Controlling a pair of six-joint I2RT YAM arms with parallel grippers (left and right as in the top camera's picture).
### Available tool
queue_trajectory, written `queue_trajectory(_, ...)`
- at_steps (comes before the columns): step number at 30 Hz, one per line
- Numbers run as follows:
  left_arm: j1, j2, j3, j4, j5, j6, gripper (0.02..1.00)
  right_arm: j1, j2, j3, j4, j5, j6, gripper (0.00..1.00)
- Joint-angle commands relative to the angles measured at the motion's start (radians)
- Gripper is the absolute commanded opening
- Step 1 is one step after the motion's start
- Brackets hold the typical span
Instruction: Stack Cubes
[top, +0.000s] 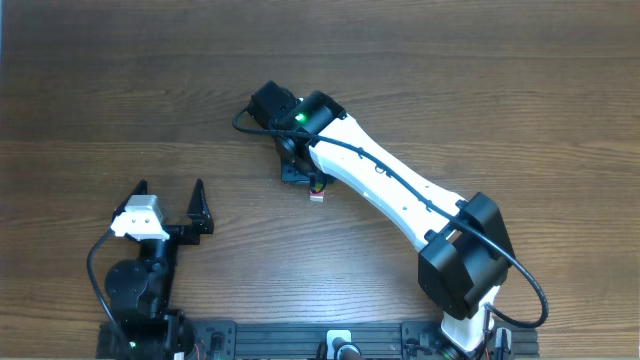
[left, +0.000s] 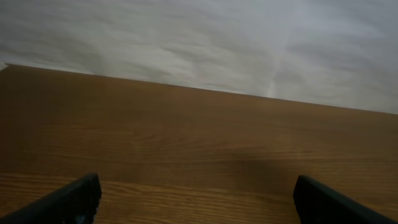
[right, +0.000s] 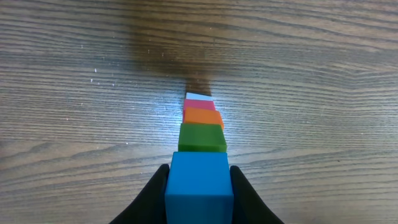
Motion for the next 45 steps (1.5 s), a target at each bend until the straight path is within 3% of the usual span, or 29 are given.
queue_trajectory(1,0.004,-0.006,-0.005,-0.001,0.006,0.014,1.000,0.007,0.022,0.025,0.003,-0.003,0.000,0.009)
queue_trajectory(45,0.004,-0.006,-0.005,-0.001,0.006,0.014,1.000,0.005,0.035,0.000,0.014,-0.005,0.004,0.084)
